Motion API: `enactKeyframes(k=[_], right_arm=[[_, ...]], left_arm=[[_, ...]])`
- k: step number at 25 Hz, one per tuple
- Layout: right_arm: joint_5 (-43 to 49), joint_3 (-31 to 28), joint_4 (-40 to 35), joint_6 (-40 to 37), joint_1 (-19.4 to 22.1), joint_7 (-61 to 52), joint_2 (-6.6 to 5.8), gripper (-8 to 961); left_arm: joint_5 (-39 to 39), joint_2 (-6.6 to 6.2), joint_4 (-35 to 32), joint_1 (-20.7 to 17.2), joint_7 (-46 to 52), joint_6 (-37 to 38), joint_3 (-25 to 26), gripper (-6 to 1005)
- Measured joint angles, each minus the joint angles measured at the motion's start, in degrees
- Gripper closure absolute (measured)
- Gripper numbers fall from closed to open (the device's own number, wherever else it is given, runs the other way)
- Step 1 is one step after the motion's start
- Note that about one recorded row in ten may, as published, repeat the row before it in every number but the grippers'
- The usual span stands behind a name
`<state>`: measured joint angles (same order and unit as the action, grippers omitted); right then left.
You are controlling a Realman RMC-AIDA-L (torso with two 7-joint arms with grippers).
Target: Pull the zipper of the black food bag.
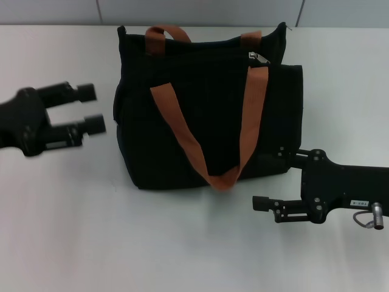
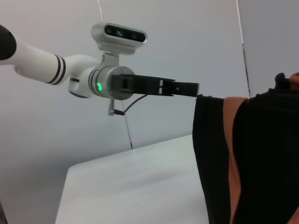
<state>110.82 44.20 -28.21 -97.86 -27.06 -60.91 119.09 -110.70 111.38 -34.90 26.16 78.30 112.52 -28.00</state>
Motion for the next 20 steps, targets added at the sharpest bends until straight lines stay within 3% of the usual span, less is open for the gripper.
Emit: enactKeyframes(k=[3, 7, 8, 11, 13, 20], right_arm=[[-0.12, 0.00, 0.47, 0.81, -0.07, 0.87, 0.00, 136], [-0.46, -0.19, 2.46, 1.80, -0.82, 2.93, 0.00, 136], [-0.46, -0.20, 2.77, 2.05, -1.02, 3.15, 0.00, 136], [-0.23, -0.03, 4.55, 3.20, -1.75, 4.17, 0.05, 137], [-0.11, 0.03, 6.23, 3.98, -2.10, 5.92, 0.06, 137], [-0.06, 0.67, 8.54, 6.06, -3.09, 7.80, 0.06, 137]], left_arm=[[-0.37, 0.93, 0.35, -0.36, -3.72, 1.58, -2.35, 227], [-0.44, 3.64, 0.74, -2.18, -12.10, 1.88, -8.16, 227], [-0.60, 4.92, 1.19, -2.93, -15.38, 1.33, -9.84, 227], [-1.48, 6.02, 2.70, -3.27, -18.48, -0.01, -10.75, 227], [-3.44, 6.52, 6.15, -3.37, -22.25, -2.10, -10.99, 227], [-4.12, 6.42, 9.50, -4.49, -26.17, -4.73, -11.03, 227]])
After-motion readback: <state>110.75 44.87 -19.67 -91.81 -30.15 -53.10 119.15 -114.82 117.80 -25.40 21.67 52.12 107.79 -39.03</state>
